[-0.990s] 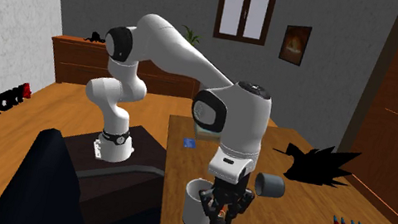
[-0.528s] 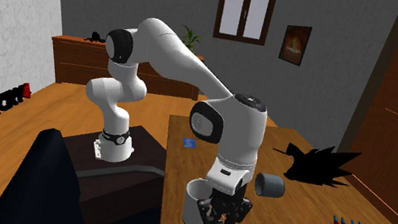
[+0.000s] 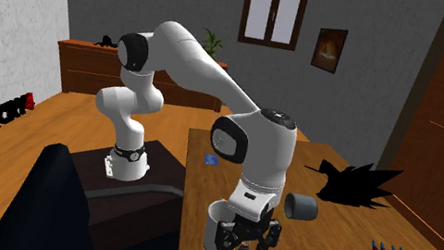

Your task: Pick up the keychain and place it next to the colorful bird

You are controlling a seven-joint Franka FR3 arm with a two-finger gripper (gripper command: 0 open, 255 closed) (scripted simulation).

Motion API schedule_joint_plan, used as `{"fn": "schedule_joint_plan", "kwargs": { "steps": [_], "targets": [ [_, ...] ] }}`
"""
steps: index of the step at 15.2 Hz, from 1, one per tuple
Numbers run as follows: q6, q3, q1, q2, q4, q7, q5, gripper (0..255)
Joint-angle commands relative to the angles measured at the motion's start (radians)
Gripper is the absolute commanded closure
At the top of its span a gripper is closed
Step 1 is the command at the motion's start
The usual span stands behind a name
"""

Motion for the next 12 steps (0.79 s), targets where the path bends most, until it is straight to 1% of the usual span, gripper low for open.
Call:
{"fn": "schedule_joint_plan", "kwargs": {
  "steps": [1,4,8,12],
  "targets": [
    [0.000,0.000,0.000,0.001,-0.003,0.000,0.000,0],
    [-0.002,0.001,0.002,0.003,0.001,0.001,0.000,0],
    [-0.104,0.008,0.003,-0.045,0.056,-0.007,0.012,0],
    [-0.104,0.008,0.003,-0.045,0.056,-0.007,0.012,0]
  ]
}}
